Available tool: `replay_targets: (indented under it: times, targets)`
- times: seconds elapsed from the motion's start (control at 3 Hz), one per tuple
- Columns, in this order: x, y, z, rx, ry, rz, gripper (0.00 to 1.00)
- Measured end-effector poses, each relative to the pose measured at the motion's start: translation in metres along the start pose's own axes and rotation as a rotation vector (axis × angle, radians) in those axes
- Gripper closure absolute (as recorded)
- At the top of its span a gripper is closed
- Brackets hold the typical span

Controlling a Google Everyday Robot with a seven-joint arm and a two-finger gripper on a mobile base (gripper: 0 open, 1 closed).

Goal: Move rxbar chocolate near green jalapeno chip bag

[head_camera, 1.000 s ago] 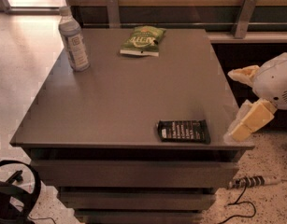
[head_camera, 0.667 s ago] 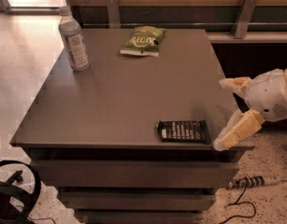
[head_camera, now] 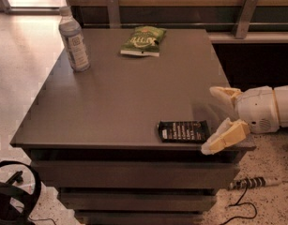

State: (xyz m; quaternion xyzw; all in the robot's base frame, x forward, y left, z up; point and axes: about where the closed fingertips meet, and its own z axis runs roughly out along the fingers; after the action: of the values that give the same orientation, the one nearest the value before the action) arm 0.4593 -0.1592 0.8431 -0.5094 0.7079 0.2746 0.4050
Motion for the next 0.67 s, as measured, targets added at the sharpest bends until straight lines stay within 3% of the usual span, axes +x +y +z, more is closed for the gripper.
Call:
replay_targets:
  times: [0.67]
  targets:
    - [-0.001,0.003,0.029,-0.002,-0.075,0.001,0.0]
